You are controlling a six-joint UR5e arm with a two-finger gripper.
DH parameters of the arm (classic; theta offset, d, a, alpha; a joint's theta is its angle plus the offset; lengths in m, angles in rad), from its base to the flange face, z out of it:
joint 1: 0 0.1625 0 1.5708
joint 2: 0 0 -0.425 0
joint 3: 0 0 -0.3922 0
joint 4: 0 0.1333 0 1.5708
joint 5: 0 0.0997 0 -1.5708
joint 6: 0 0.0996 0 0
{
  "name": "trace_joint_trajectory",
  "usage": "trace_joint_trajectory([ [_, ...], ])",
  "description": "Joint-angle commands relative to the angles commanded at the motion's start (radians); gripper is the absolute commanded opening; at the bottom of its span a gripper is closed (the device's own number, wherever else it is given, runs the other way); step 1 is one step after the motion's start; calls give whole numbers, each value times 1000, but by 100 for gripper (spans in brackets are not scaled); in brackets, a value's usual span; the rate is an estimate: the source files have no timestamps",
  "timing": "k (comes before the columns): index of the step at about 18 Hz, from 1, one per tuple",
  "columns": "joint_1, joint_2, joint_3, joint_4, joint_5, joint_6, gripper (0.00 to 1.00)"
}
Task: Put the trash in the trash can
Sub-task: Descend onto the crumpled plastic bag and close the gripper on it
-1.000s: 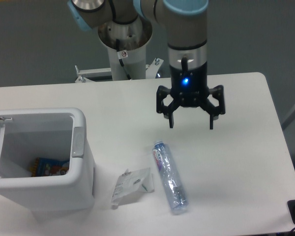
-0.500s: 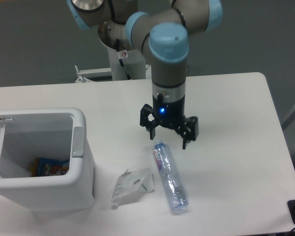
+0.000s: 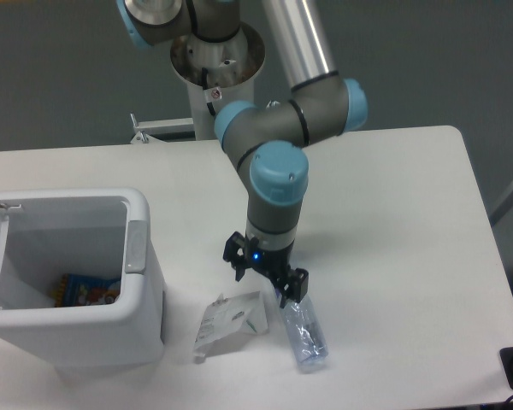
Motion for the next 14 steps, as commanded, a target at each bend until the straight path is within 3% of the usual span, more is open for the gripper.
trace_joint_trajectory([
  [4,-6,-11,-2,3,-12,-20,94],
  [6,-15,-14,0,3,-12,-51,76],
  [9,-15,-15,3,2,-12,-113,30],
  [12,-17,-21,15,3,-12,-173,8],
  [14,-26,-29,31,2,-12,-203,0],
])
